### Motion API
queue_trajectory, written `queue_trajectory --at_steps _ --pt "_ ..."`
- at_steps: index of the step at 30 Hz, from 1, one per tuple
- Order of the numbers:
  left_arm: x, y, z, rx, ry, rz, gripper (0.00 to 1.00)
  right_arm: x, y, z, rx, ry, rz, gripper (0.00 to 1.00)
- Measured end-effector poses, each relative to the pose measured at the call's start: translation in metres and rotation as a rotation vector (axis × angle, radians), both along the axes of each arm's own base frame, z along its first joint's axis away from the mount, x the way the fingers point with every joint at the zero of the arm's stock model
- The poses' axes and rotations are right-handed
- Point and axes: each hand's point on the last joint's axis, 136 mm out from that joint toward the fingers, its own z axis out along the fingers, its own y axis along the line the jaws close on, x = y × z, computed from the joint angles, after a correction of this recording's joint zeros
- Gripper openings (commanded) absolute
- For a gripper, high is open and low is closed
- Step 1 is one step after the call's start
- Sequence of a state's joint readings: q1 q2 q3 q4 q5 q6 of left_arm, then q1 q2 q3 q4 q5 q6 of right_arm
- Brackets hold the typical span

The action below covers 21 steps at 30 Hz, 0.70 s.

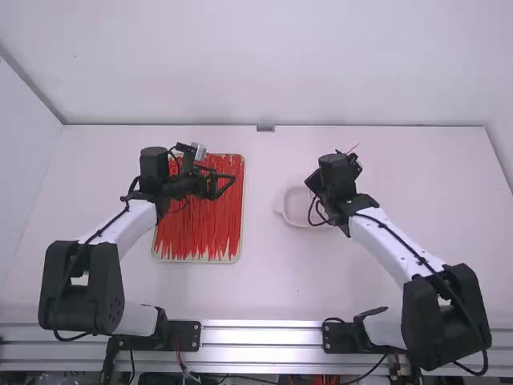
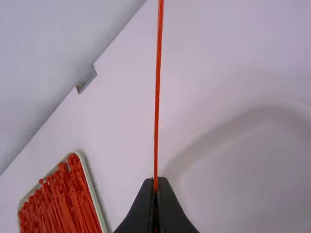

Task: Fasten the cable tie

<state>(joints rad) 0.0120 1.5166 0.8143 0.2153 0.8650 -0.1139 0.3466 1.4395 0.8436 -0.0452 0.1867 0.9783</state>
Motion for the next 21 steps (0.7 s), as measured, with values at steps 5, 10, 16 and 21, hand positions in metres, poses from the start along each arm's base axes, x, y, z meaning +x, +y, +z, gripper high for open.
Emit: queue_trajectory --at_steps 5,10,16,21 --pt "0.0 0.0 0.0 0.001 0.002 0.003 0.99 -0.004 -0.005 -0.017 0.003 -0.044 -0.025 0.0" --pt "0.0 0.0 0.0 0.001 0.002 0.002 0.99 -0.006 -0.007 -0.025 0.014 -0.08 -0.029 0.0" --pt "0.0 0.0 0.0 0.001 0.002 0.002 0.99 -0.013 -0.01 -0.038 0.019 -0.094 -0.03 0.0" --pt "0.0 0.0 0.0 0.001 0.002 0.002 0.99 -0.015 -0.011 -0.041 0.018 -0.09 -0.036 0.0"
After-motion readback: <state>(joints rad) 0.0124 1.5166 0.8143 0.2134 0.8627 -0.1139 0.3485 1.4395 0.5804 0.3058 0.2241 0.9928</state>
